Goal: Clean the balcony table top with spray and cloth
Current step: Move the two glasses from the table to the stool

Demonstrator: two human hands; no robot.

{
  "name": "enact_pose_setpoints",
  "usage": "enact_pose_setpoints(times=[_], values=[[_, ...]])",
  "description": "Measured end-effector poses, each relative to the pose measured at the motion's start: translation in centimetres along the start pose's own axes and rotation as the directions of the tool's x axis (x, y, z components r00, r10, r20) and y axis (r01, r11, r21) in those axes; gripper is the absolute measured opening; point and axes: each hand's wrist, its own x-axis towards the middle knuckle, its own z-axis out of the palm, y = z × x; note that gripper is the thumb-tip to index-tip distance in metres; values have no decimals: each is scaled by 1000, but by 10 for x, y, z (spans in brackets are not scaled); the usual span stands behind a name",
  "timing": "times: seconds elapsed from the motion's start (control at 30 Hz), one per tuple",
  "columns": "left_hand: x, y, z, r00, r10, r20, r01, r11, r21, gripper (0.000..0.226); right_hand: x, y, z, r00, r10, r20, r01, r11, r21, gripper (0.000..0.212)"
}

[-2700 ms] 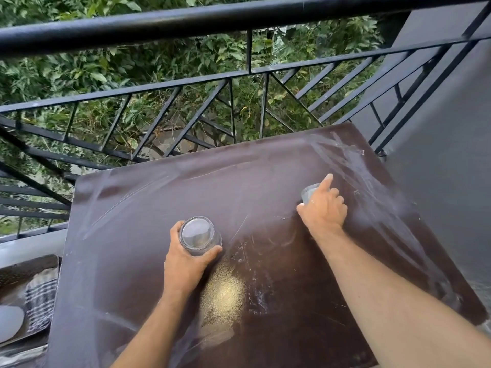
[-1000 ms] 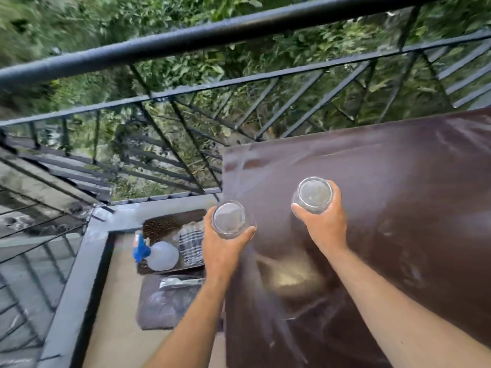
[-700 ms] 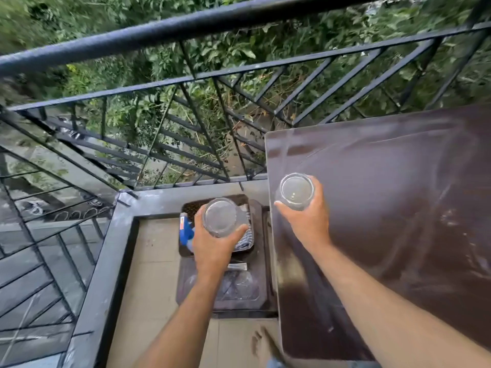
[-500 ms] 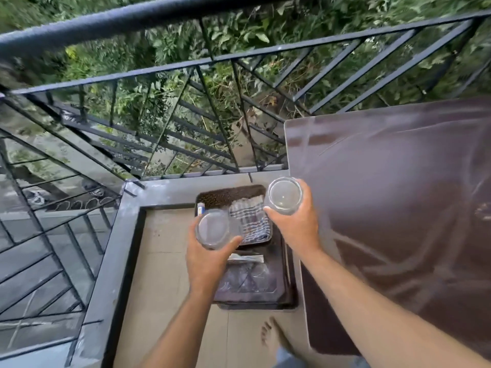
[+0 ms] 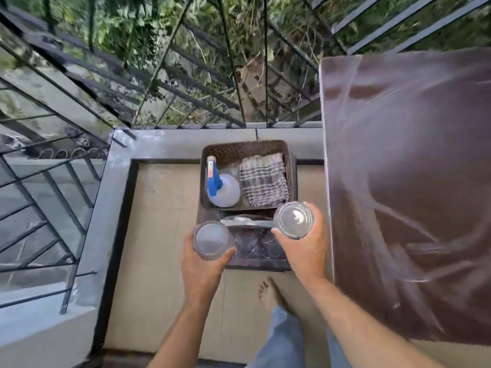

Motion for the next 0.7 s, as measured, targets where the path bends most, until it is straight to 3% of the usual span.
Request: enact_pose_setpoints(times=[0.7], values=[[9,-37,12,987,-59,147,53,998,45,83,-29,28,11,997,37,-72,-41,997,-69,88]])
